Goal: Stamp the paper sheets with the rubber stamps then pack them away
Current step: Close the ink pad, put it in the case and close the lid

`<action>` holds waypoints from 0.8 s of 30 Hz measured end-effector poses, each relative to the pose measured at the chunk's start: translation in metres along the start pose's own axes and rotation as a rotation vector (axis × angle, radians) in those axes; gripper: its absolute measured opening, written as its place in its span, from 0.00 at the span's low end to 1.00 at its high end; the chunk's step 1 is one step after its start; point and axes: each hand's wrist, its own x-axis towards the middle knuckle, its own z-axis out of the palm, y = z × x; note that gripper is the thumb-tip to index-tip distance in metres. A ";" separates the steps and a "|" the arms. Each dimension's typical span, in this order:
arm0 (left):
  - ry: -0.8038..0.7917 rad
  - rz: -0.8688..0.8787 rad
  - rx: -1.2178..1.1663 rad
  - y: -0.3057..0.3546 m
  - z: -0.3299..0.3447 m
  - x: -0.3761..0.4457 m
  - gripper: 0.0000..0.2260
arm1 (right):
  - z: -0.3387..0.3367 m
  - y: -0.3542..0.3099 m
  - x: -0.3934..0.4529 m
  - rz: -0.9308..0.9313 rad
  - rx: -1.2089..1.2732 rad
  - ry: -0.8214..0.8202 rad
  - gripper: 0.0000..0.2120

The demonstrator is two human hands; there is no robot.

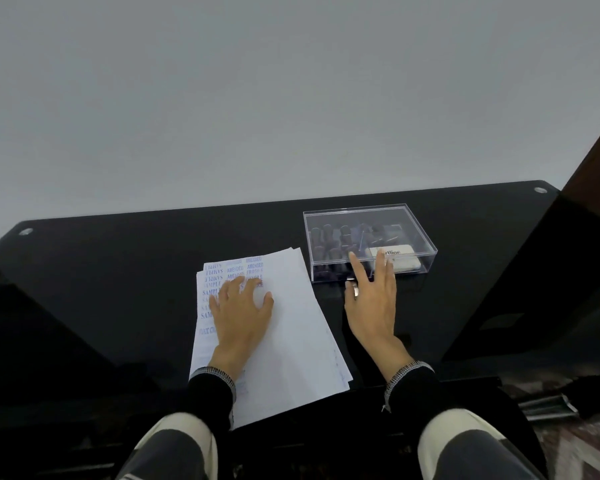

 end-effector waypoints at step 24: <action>0.028 -0.009 0.052 -0.002 0.007 0.000 0.18 | 0.058 -0.022 0.141 -0.010 0.044 -0.204 0.30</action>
